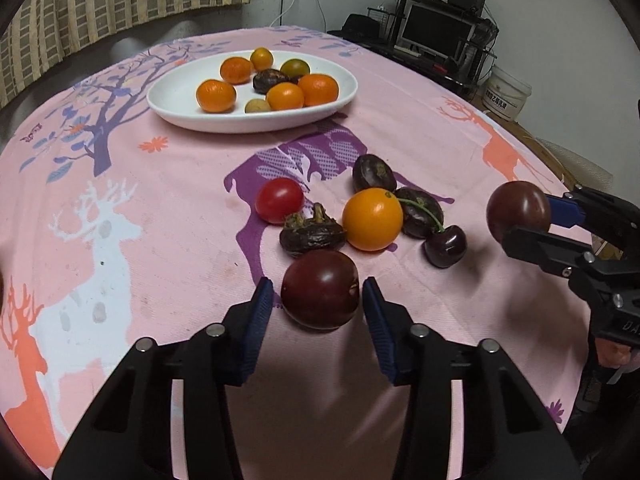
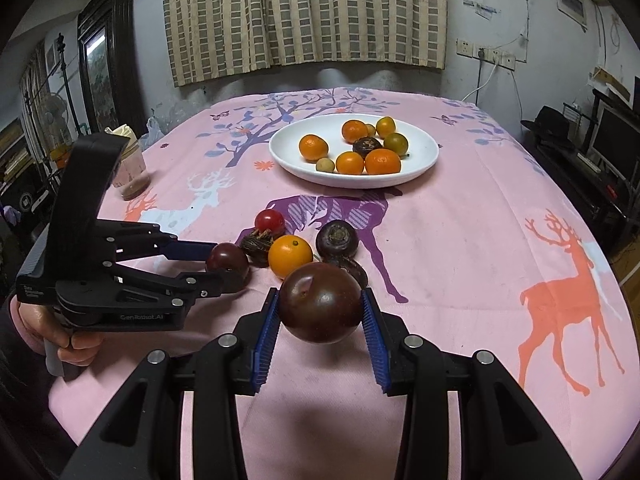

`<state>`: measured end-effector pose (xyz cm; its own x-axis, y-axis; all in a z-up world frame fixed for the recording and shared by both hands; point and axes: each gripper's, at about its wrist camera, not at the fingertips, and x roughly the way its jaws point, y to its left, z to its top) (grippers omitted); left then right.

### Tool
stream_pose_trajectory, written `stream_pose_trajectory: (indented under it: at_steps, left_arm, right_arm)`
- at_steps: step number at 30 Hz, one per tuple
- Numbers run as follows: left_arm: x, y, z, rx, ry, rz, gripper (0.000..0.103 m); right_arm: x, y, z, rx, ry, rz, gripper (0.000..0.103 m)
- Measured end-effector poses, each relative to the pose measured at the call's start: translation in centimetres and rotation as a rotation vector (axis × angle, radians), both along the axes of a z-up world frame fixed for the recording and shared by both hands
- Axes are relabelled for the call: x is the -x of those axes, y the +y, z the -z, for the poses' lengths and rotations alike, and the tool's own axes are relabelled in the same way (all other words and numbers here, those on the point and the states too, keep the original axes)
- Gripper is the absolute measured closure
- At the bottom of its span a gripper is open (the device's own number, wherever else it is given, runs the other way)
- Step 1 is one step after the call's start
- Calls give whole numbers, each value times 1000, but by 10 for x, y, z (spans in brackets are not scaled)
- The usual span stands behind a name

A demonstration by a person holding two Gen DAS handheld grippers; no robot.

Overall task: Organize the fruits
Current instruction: 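Carry both dark fruits over the white plate and release them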

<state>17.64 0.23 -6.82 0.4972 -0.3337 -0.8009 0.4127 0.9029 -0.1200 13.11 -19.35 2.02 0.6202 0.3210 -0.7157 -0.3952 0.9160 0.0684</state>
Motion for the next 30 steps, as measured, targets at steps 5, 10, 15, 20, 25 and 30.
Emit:
stream_pose_trajectory:
  at_steps: [5, 10, 15, 20, 25, 30]
  left_arm:
    - [-3, 0, 2, 16, 13, -6, 65]
    - [-3, 9, -8, 61, 14, -37, 65]
    - [-27, 18, -47, 136, -42, -36, 65]
    - [-88, 17, -76, 115, -126, -98, 65]
    - [-167, 3, -69, 48, -124, -168, 65]
    - [-214, -8, -47, -23, -86, -191, 65]
  right_arm:
    - [-3, -6, 5, -23, 9, 1, 62]
    - [-11, -12, 5, -45, 15, -7, 62]
    - [-44, -19, -13, -125, -4, -28, 62]
    - [-115, -16, -26, -216, -55, 5, 62]
    - [-193, -2, -15, -193, -41, 32, 62]
    - [-245, 5, 8, -196, 26, 54, 61]
